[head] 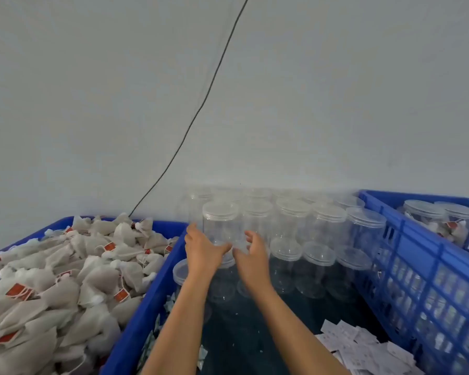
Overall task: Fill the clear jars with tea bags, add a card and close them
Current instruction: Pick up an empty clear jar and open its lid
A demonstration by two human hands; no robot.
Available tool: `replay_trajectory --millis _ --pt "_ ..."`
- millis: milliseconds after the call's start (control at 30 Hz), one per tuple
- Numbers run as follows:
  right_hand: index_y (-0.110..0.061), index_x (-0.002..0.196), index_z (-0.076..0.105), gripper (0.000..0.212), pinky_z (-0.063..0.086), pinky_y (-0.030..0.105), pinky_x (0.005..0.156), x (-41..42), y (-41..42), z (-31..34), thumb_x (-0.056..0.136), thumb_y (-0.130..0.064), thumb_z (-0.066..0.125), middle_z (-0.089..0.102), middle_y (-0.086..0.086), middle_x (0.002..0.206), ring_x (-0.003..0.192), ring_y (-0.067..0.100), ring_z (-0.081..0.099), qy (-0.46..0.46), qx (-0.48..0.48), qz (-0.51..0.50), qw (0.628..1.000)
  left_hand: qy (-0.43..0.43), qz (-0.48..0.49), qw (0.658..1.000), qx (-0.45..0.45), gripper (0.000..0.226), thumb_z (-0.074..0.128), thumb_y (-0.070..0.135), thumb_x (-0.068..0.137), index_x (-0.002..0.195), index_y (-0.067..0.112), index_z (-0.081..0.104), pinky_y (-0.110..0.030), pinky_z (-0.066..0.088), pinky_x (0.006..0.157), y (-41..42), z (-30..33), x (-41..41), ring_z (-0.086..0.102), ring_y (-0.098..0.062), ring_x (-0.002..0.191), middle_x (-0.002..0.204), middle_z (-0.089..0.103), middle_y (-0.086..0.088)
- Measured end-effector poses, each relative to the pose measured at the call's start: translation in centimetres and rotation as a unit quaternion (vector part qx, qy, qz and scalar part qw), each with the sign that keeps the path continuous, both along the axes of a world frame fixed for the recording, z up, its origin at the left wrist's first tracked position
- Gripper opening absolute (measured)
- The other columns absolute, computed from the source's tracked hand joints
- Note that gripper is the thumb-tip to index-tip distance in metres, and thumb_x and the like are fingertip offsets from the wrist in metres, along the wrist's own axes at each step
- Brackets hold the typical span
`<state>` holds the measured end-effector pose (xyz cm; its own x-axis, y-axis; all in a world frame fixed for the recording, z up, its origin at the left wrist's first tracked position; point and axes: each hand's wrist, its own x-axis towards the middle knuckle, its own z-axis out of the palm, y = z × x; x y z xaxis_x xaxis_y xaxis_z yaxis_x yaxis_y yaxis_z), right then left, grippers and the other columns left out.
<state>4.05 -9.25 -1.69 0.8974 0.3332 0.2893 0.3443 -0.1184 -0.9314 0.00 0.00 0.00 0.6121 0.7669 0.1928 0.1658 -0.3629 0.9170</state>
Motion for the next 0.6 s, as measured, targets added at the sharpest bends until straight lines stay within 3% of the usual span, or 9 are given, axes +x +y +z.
replay_trajectory --millis 167,333,467,600 --pt "-0.013 0.145 0.031 0.056 0.042 0.036 0.105 1.3 2.4 -0.9 0.093 -0.008 0.051 0.041 0.006 0.143 0.127 0.018 0.044 0.039 0.009 0.015 0.999 -0.007 -0.037 0.999 -0.016 0.1 0.084 0.011 0.071 0.147 0.008 0.019 -0.045 0.035 0.112 2.3 -0.6 2.9 0.038 -0.031 0.135 0.146 0.038 -0.015" --pt "-0.014 0.147 0.03 0.066 0.038 0.02 0.096 2.3 3.2 -1.6 0.087 0.005 0.047 0.037 0.004 0.148 0.131 0.016 0.041 0.022 -0.014 0.019 0.999 0.001 -0.046 0.998 -0.031 0.087 0.085 0.014 0.069 0.138 0.008 0.032 -0.032 0.041 0.098 3.2 -2.2 4.0 0.049 -0.026 0.123 0.136 0.048 -0.012" --pt "-0.016 0.148 0.028 0.068 0.033 0.018 0.098 1.7 3.3 -1.1 0.086 0.006 0.046 0.034 0.002 0.151 0.135 0.015 0.037 -0.001 -0.016 0.012 1.0 -0.031 -0.029 0.999 -0.013 0.091 0.088 0.02 0.067 0.138 0.011 0.032 -0.04 0.043 0.106 2.6 -1.9 3.6 0.048 -0.025 0.123 0.136 0.046 -0.011" --pt "-0.018 0.146 0.03 0.067 0.032 0.017 0.099 -0.1 2.1 0.9 0.086 0.008 0.044 0.037 -0.001 0.147 0.132 0.012 0.038 -0.03 0.014 0.01 0.999 -0.07 -0.018 0.997 0.024 0.093 0.088 0.029 0.066 0.139 0.017 0.031 -0.037 0.045 0.1 1.1 -0.2 1.7 0.047 -0.023 0.119 0.137 0.039 -0.007"
